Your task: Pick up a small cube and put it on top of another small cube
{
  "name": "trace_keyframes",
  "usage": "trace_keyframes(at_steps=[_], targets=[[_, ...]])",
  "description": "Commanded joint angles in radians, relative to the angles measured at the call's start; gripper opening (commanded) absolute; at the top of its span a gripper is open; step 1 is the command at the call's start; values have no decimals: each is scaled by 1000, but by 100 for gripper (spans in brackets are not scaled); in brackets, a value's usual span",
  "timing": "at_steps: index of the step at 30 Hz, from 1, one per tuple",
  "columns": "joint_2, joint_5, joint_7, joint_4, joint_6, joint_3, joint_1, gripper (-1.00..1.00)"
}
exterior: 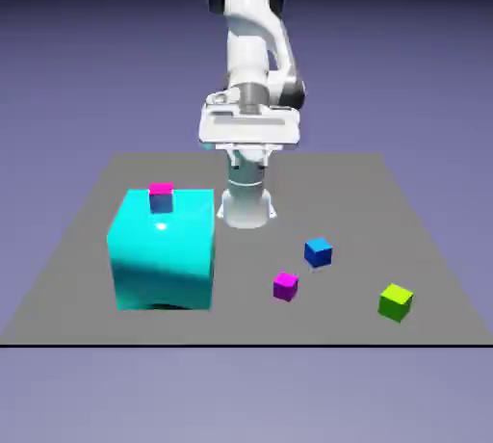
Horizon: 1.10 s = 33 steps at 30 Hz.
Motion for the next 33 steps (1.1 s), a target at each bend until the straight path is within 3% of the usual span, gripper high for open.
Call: trace_keyframes(at_steps=[1, 26, 33], targets=[[27, 44, 10, 0, -32, 7, -2, 0], [705, 1129, 247, 8, -834, 182, -57, 0], [908, 1333, 102, 68, -722, 252, 11, 0]])
